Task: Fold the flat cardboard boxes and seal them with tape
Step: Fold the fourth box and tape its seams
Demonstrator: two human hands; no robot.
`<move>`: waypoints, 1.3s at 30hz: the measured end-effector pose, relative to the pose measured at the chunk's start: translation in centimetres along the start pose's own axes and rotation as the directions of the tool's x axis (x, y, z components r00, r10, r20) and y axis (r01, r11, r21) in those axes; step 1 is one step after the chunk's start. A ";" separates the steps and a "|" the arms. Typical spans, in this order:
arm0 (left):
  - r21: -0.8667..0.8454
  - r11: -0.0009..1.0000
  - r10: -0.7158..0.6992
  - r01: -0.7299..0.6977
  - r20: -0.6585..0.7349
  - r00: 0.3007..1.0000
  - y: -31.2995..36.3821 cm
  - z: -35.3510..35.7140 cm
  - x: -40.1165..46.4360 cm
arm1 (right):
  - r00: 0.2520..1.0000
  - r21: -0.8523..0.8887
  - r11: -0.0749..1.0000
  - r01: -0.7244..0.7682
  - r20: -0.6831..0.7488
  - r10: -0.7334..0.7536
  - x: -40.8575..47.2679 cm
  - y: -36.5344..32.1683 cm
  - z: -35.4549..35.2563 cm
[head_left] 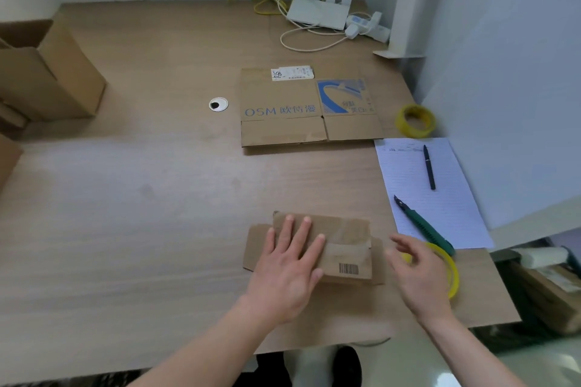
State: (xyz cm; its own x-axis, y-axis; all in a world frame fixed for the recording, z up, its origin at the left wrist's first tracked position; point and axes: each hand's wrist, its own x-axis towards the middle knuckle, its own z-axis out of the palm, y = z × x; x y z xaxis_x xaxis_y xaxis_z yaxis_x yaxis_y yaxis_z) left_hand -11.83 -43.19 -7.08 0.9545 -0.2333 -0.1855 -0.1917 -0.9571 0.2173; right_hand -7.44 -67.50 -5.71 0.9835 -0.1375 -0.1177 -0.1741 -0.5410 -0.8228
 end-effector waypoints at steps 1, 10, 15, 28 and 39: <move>0.001 1.000 -0.003 0.003 -0.009 1.000 -0.1 0.1 0.1 | 0.997 -0.116 0.991 0.066 -0.026 -0.070 -0.2 1.3 -1.6; -0.023 1.000 -0.011 0.010 -0.006 1.000 -0.2 0.5 0.1 | 0.951 -0.756 0.576 0.310 0.246 -0.189 -0.9 6.2 -6.5; -0.153 0.987 -0.053 0.047 -0.039 0.998 0.0 -0.1 0.2 | 0.965 0.125 0.991 0.055 0.249 -0.085 -1.0 -1.4 -5.2; -0.733 0.674 -0.304 0.094 -0.160 0.939 0.0 -4.3 0.9 | 0.829 0.225 0.968 0.115 0.515 -0.218 0.1 -8.1 0.4; -0.975 0.032 -0.286 0.219 0.201 0.937 -0.2 -7.9 1.8 | 0.792 0.136 0.970 0.201 0.560 -0.242 0.3 -9.1 0.6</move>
State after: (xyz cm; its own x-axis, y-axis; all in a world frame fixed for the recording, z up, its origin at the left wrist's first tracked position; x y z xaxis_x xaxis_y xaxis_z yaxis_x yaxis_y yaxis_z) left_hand -8.29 -42.04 0.13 0.9034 0.0207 -0.4283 0.4252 0.0858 0.9010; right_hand -5.55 -62.12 1.38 0.8491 0.4868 -0.2051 0.0351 -0.4395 -0.8976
